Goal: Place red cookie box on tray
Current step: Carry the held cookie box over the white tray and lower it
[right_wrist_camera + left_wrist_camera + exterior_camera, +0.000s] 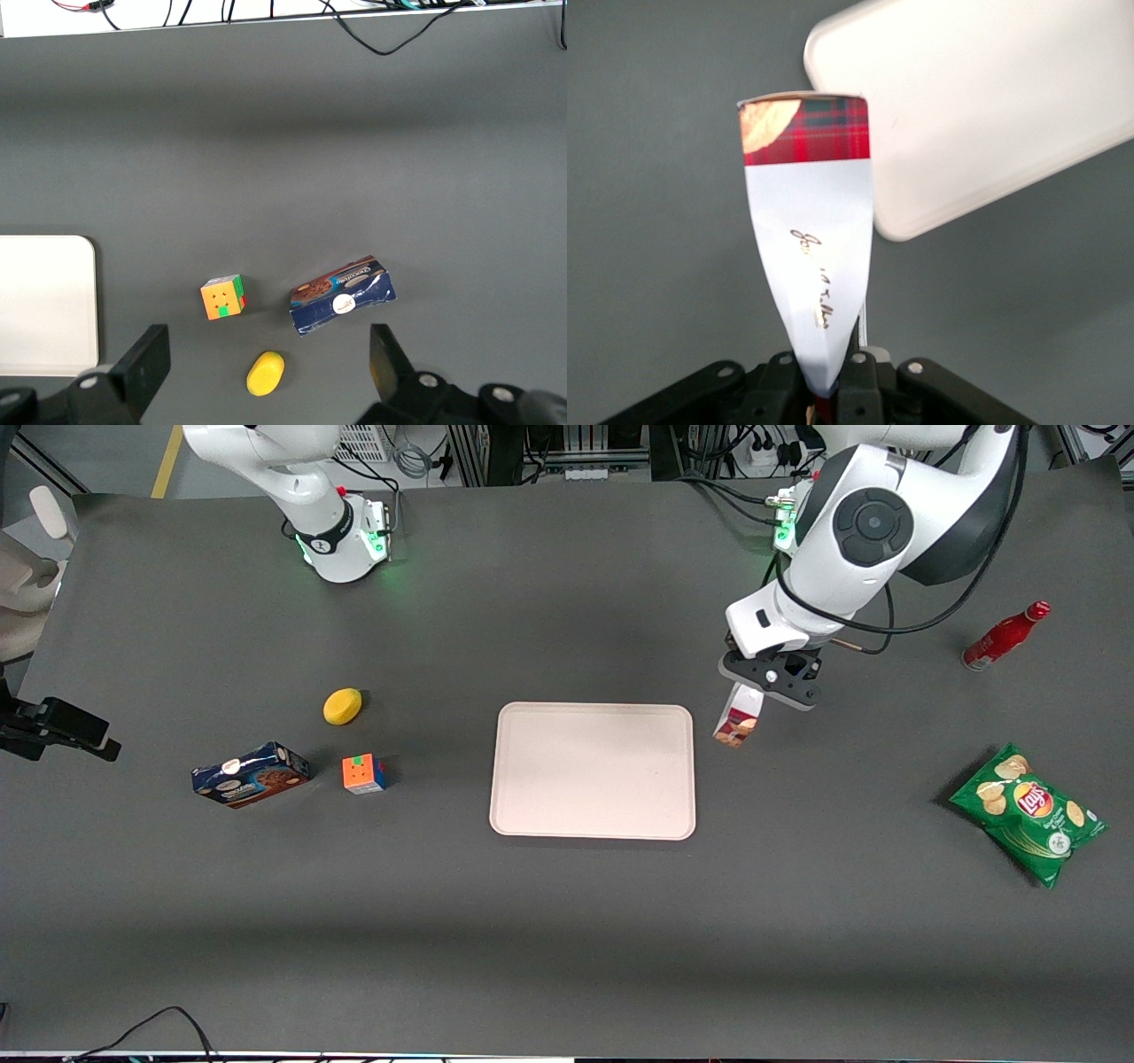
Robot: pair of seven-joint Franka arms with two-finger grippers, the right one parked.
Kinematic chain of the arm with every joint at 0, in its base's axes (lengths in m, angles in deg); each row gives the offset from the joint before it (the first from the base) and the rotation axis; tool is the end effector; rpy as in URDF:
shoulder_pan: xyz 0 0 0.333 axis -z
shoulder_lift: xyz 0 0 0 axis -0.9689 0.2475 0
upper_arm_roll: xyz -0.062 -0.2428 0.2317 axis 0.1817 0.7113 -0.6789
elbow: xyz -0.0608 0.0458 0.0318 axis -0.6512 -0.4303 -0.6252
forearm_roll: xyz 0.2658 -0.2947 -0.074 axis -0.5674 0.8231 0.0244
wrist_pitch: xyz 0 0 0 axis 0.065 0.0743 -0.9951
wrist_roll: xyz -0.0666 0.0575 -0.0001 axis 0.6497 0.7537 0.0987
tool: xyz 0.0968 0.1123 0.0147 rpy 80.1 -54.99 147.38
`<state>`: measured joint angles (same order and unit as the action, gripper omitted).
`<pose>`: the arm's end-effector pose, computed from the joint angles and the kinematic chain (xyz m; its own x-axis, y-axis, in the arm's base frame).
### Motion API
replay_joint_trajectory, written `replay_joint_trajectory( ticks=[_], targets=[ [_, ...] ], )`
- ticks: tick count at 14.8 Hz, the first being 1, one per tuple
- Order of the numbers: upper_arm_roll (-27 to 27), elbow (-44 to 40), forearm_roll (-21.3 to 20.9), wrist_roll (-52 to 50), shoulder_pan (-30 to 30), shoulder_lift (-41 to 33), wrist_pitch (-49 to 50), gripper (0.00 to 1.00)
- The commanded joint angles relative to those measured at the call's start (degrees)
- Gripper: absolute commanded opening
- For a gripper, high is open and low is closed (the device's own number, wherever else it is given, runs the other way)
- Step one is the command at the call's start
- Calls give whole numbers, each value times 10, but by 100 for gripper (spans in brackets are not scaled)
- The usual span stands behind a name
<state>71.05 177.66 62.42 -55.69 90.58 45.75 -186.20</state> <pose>0.4810 -0.2639 0.4380 0.9027 -0.4267 -0.0549 -0.4217 -0.9029 0.0838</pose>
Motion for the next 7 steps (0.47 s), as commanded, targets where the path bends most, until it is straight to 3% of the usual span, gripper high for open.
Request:
replay_joint_trajectory(
  ticks=[1, 5, 7],
  targets=[
    [47, -133, 21, -130, 5, 125, -6, 0],
    [55, -136, 7, -217, 32, 212, -132, 0],
    [53, -138, -63, -278, 49, 257, -182, 0]
  ],
)
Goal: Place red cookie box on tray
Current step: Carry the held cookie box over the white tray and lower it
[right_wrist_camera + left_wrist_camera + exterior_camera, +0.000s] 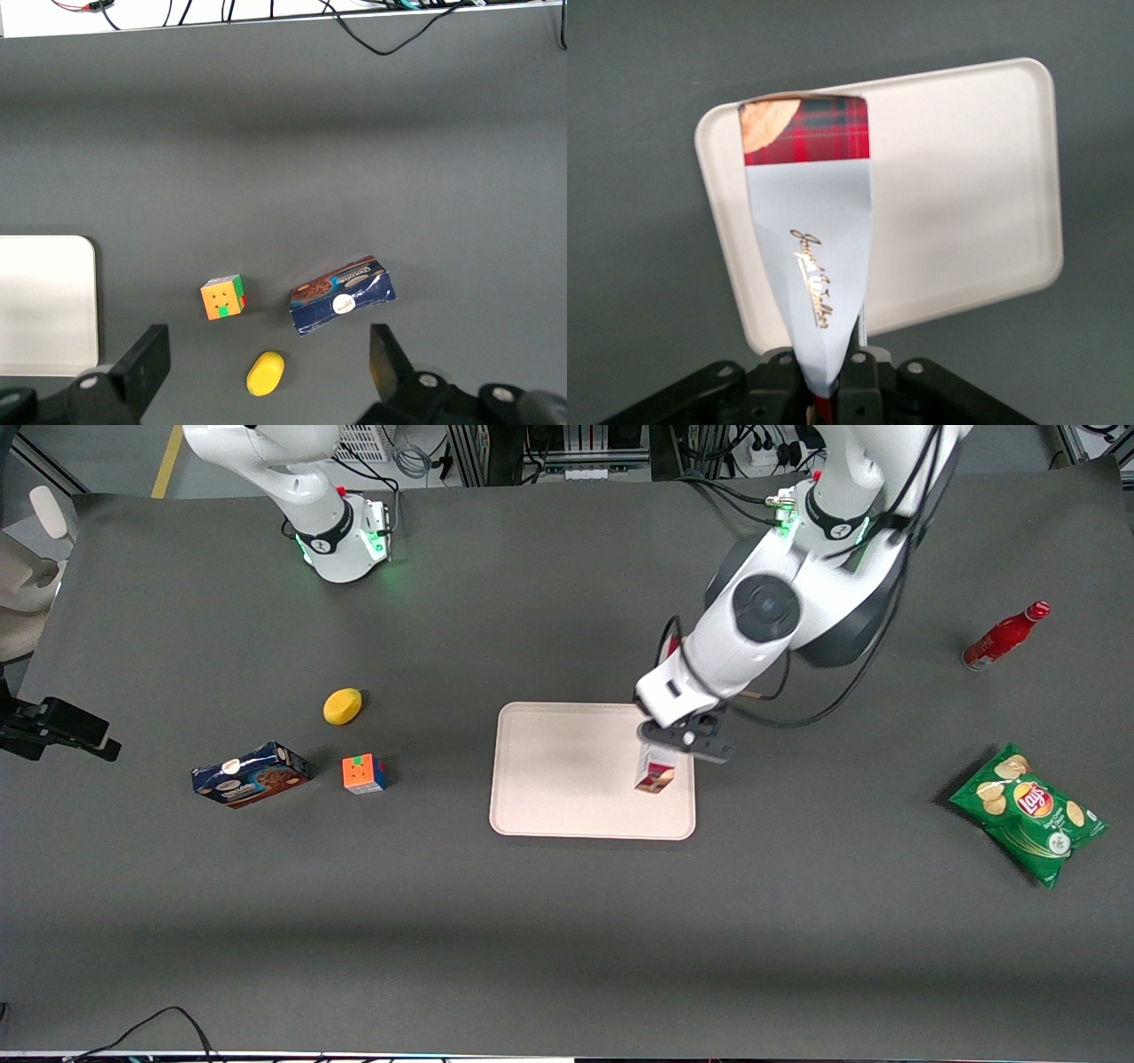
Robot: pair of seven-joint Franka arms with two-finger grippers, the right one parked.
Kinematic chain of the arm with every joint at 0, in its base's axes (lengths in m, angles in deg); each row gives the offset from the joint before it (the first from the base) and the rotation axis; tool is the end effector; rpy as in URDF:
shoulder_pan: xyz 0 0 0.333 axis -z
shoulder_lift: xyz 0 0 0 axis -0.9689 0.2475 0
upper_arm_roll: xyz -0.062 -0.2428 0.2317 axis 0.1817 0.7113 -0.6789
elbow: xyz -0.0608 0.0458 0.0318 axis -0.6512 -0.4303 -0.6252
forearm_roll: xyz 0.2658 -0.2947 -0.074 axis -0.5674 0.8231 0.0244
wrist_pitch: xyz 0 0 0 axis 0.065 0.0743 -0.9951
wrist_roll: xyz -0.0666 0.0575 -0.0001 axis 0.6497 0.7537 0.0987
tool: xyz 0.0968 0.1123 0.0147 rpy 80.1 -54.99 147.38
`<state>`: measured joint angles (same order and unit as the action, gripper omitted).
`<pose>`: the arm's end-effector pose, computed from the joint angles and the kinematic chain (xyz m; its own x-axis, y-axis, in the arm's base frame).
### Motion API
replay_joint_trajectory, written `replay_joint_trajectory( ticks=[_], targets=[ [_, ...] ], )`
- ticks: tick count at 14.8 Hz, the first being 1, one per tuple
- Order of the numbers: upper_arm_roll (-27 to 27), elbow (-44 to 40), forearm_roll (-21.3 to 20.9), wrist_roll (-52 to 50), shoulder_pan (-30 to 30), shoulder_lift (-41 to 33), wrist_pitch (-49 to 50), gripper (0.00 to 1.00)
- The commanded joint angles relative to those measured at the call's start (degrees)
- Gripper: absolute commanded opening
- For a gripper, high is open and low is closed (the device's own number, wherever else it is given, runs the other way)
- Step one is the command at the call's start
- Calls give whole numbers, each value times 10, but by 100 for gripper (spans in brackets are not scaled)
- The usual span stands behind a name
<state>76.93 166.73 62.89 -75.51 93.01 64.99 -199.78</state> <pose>0.5326 -0.3806 0.3573 0.9792 -0.2016 -0.0212 -0.1939 -0.9622 0.1912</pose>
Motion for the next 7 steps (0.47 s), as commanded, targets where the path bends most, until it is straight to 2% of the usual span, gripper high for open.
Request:
replay_joint_trajectory(
  ticks=[1, 2, 7],
  targets=[
    [-5, -30, -106, -113, 30, 87, -63, 0],
    [-5, -30, -132, -136, 35, 101, -77, 0],
    [-38, -30, -175, -145, 56, 140, -106, 0]
  ],
)
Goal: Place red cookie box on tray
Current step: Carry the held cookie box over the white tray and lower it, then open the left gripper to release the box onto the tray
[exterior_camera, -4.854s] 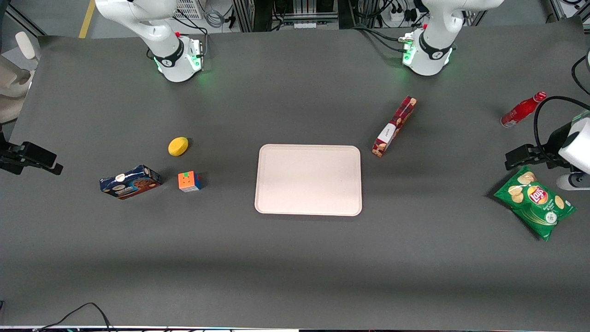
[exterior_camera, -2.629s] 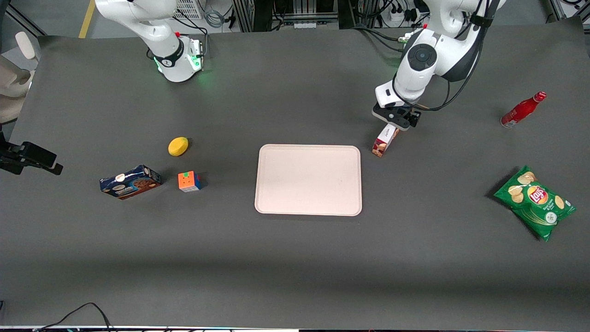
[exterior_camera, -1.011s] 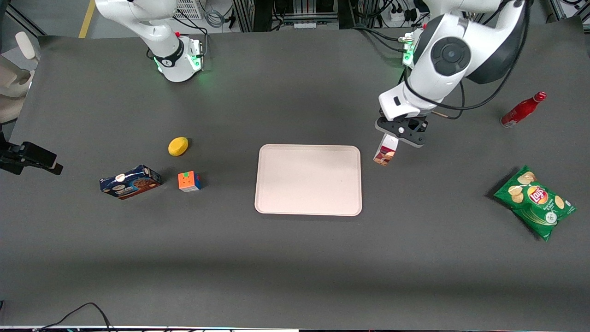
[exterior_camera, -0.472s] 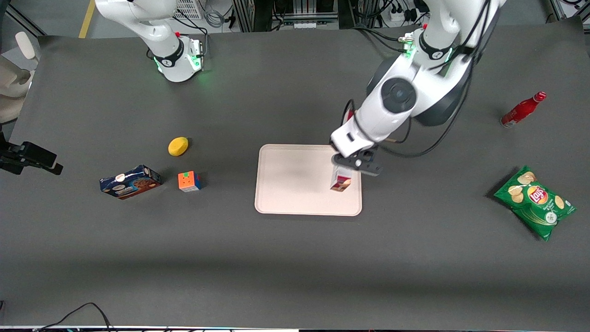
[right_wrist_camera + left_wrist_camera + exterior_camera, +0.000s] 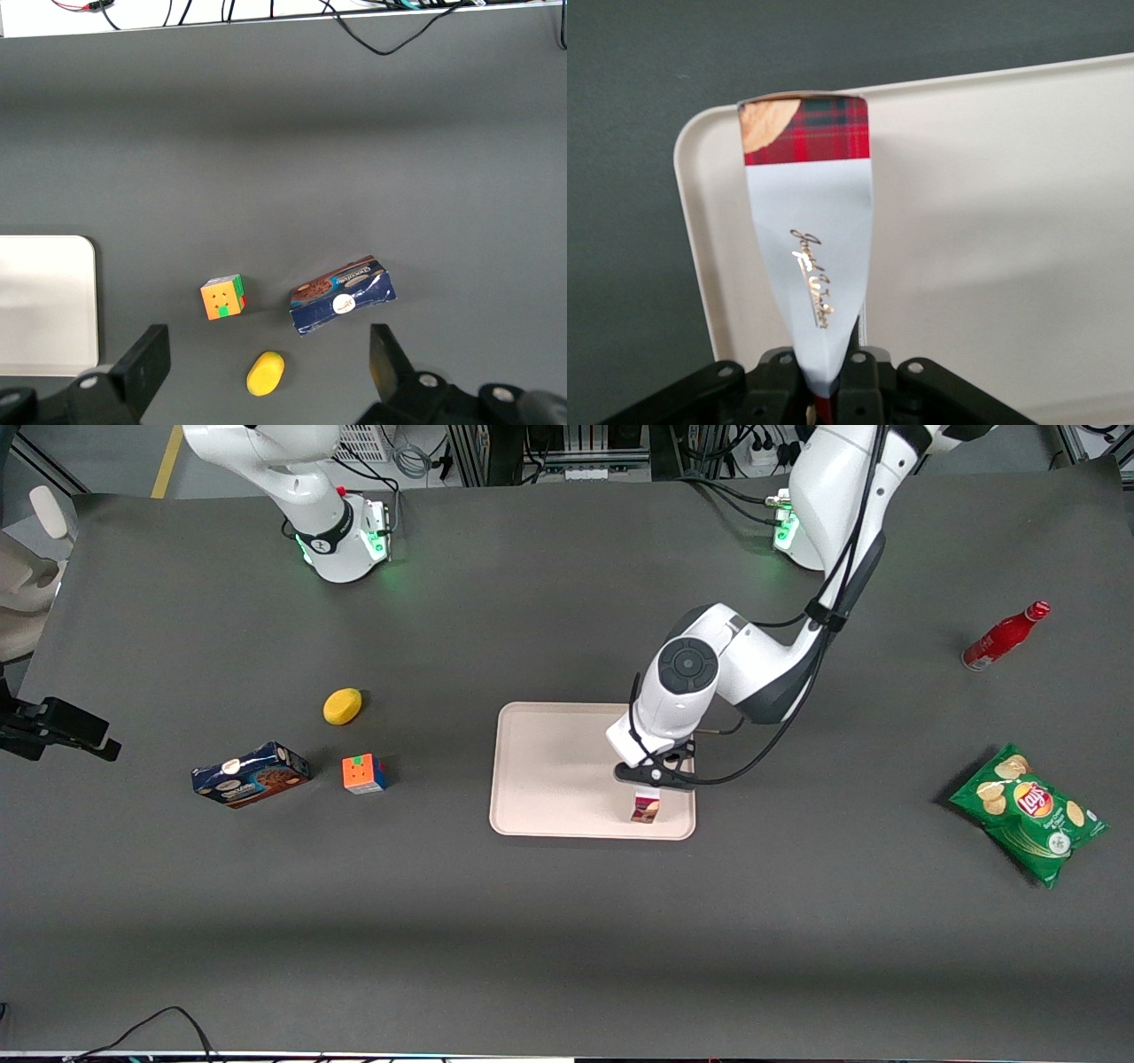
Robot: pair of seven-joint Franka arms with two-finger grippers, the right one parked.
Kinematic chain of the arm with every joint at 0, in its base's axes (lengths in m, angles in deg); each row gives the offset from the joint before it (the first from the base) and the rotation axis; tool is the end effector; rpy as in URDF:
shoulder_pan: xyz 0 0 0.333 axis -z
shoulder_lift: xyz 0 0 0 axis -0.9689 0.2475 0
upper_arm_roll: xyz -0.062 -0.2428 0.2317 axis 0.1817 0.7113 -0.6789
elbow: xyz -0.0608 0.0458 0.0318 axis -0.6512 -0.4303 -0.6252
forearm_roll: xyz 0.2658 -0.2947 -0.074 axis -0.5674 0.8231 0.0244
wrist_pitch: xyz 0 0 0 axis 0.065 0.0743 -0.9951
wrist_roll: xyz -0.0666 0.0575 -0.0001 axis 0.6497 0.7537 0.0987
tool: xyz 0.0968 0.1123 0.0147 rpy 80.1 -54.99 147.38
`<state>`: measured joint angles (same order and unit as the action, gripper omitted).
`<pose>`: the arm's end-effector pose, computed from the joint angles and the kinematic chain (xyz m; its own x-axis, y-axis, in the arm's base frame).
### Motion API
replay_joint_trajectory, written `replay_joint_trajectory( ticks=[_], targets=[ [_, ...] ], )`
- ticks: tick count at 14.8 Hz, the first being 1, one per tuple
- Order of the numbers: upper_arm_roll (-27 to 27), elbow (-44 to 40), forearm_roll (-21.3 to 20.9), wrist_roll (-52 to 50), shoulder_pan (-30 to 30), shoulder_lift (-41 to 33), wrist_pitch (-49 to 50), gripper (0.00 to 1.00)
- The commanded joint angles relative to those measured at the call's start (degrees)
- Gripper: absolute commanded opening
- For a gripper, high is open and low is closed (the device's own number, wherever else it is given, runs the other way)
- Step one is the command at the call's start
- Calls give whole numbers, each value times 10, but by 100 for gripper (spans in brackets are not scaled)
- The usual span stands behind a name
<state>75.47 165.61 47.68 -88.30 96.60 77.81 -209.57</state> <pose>0.5455 -0.4022 0.2353 0.9875 -0.1569 0.0119 -0.1573 -0.9864 0.0469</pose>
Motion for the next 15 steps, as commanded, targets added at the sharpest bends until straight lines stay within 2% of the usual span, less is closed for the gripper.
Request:
replay_joint_trajectory(
  ticks=[1, 8, 9, 10, 11, 15],
  targets=[
    [-25, -19, -24, -17, 21, 19, -15, 0],
    [-41, -19, -35, -16, 26, 34, -25, 2],
    [-43, -19, -35, -13, 27, 34, -26, 30],
    [-51, -19, -34, -11, 28, 34, -26, 91],
    [-55, -20, -31, -10, 27, 29, -27, 100],
    [-71, -33, 0, -11, 22, -12, -7, 100]
  ],
)
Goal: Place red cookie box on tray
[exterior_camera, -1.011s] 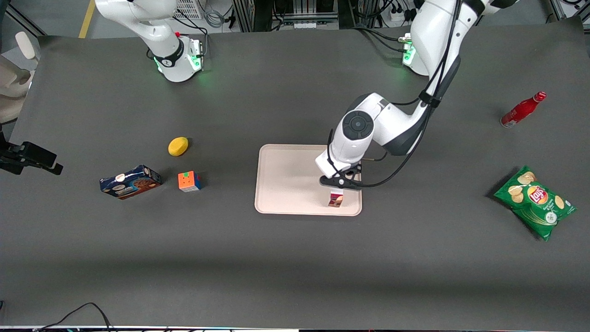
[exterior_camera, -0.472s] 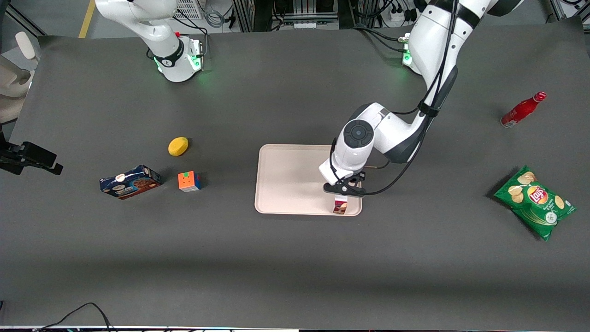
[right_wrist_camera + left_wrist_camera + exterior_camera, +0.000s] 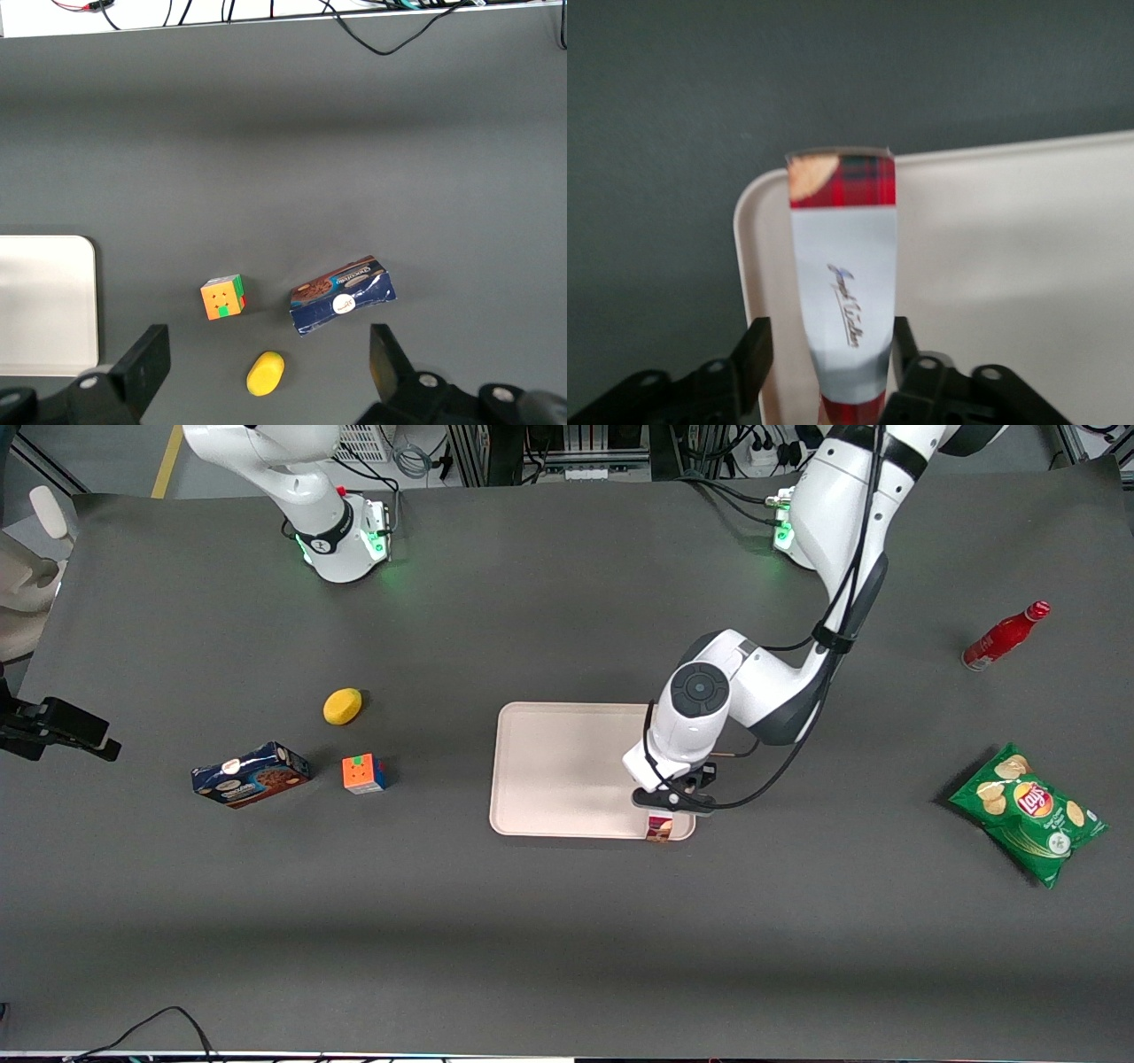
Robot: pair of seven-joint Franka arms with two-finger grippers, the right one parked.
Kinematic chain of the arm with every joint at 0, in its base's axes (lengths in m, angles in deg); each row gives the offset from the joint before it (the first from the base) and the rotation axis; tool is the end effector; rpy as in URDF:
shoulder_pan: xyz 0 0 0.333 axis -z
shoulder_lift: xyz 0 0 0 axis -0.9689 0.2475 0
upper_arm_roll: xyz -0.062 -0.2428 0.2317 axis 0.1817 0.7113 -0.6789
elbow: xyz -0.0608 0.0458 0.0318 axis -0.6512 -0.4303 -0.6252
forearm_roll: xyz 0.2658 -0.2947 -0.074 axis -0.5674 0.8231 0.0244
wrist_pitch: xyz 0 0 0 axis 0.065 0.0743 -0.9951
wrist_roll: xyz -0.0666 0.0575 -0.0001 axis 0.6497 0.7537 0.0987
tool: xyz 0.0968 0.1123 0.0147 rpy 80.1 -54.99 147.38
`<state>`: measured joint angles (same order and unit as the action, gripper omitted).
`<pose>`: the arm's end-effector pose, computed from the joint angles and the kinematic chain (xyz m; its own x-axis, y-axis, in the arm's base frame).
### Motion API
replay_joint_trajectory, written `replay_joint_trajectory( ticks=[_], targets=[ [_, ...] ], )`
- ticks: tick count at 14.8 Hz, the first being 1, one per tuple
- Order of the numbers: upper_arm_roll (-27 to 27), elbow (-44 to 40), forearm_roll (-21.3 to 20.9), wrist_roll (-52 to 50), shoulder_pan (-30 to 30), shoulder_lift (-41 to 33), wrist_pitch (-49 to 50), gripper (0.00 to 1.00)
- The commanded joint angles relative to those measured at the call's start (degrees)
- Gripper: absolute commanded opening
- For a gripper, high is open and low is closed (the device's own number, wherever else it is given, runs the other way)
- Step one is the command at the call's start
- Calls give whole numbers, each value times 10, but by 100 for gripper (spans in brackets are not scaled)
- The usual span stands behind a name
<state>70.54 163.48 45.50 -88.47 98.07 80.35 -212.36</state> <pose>0.5800 -0.3784 0.2195 0.9893 -0.1287 0.0685 -0.1298 -0.9915 0.0118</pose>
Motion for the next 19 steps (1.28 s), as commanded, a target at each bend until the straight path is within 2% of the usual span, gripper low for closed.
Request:
replay_joint_trajectory(
  ticks=[1, 4, 6, 7, 10, 15, 17, 19],
  targets=[
    [-30, -12, 43, -8, -2, -57, 29, 100],
    [-46, -12, 120, 92, -49, -116, 78, 100],
    [-96, -12, 159, 175, -56, -156, 128, 100],
    [-114, -14, 165, 206, -64, -177, 158, 100],
    [-130, -18, 162, 271, -113, -246, 252, 100],
    [-130, -23, 152, 314, -175, -347, 398, 100],
    [-131, -23, 123, 340, -187, -374, 415, 100],
    [-147, -23, 120, 370, -190, -379, 425, 100]
  ],
)
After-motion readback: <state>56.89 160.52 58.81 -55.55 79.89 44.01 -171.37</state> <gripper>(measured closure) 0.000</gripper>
